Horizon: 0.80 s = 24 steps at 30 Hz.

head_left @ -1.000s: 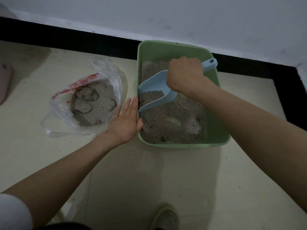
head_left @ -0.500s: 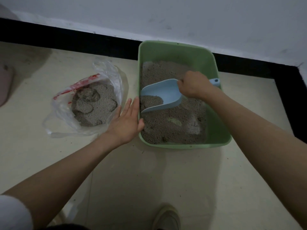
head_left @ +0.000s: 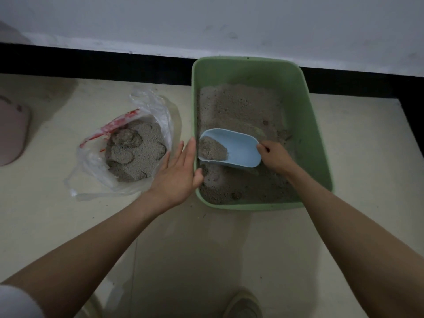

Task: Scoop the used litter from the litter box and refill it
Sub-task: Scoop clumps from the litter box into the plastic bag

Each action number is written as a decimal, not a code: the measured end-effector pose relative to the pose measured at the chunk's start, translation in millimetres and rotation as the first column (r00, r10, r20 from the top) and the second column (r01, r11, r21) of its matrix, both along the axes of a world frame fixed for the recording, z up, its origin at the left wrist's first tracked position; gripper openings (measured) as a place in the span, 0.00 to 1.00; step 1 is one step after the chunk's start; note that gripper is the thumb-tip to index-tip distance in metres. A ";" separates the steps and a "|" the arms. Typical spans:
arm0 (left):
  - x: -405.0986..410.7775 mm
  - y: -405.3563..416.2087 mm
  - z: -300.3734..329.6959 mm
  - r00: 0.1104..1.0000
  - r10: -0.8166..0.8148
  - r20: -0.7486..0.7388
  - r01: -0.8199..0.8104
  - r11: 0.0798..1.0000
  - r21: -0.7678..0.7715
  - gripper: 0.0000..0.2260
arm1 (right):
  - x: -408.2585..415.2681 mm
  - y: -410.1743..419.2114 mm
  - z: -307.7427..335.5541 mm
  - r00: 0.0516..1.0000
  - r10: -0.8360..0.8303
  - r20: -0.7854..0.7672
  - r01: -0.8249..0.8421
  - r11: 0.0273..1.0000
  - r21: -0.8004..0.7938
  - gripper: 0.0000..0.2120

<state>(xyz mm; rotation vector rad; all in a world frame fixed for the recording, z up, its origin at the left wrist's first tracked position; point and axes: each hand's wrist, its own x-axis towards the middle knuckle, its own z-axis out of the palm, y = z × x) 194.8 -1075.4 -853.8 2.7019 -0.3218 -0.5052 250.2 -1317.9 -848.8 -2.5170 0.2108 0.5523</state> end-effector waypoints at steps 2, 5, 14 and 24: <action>-0.1 1.4 -3.0 0.998 -0.010 0.063 0.007 0.999 0.041 0.34 | -4.0 0.1 -1.1 0.999 -0.051 0.011 0.051 0.997 0.062 0.20; -0.1 2.8 -6.5 0.993 -0.038 0.113 0.027 0.996 0.090 0.36 | -8.4 -3.8 1.1 0.992 -0.119 0.032 0.114 0.985 0.130 0.20; 1.3 6.9 -7.2 0.973 -0.134 0.189 0.102 0.980 0.169 0.36 | -13.4 -17.1 26.1 0.969 -0.186 0.164 0.178 0.982 0.061 0.18; -7.8 60.1 2.7 0.967 -0.106 0.232 0.080 0.989 0.121 0.32 | -7.7 40.6 82.7 0.970 0.008 0.244 -0.023 0.998 0.059 0.19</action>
